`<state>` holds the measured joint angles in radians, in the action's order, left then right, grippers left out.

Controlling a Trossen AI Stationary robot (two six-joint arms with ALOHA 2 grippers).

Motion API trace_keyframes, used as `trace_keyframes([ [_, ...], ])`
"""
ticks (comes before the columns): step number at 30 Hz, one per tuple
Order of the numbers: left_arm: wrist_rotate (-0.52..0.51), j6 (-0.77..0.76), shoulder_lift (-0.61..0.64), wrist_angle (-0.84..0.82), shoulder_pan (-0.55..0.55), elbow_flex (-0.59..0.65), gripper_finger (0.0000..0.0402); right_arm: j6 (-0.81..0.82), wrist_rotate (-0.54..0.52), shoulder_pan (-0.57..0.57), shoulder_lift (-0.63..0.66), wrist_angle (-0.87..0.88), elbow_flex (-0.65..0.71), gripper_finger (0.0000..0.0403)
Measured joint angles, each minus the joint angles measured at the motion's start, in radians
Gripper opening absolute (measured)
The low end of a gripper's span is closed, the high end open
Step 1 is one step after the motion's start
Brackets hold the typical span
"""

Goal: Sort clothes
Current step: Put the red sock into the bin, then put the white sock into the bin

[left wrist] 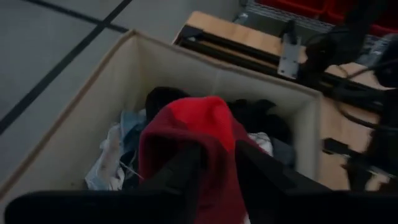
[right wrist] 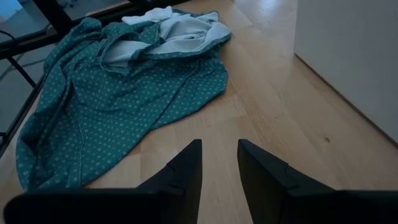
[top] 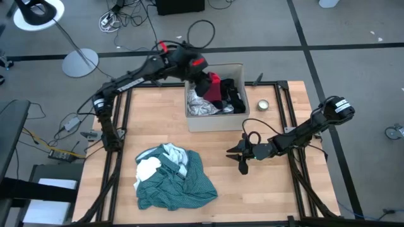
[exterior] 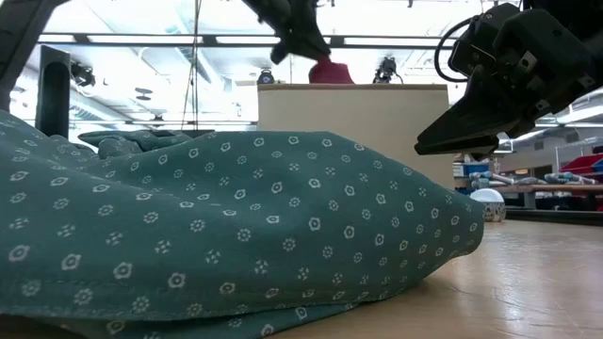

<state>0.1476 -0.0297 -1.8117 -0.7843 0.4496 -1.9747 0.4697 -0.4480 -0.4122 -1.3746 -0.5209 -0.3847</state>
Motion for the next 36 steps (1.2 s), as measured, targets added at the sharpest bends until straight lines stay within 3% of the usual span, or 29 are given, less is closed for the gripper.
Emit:
trace_keyframes([
  [8,-0.061,0.000,0.137,-0.072,-0.005,-0.002,0.0108,0.000,0.000,0.000,0.000,0.002,0.000,0.0103],
  [14,-0.111,-0.005,0.205,-0.277,-0.016,-0.001,0.0108,0.001,0.000,0.000,0.000,-0.001,0.000,0.0101],
  [20,-0.210,-0.075,0.287,-0.455,-0.135,0.013,0.0108,0.003,0.007,0.000,0.000,0.000,0.000,0.0099],
  [25,-0.310,-0.144,0.391,-0.450,-0.283,0.145,0.0108,0.003,0.007,0.000,0.000,0.001,0.000,0.0099],
  [36,-0.470,-0.450,0.661,-0.253,-0.589,0.624,0.0108,0.008,0.007,0.000,0.000,-0.002,0.000,0.0098],
])
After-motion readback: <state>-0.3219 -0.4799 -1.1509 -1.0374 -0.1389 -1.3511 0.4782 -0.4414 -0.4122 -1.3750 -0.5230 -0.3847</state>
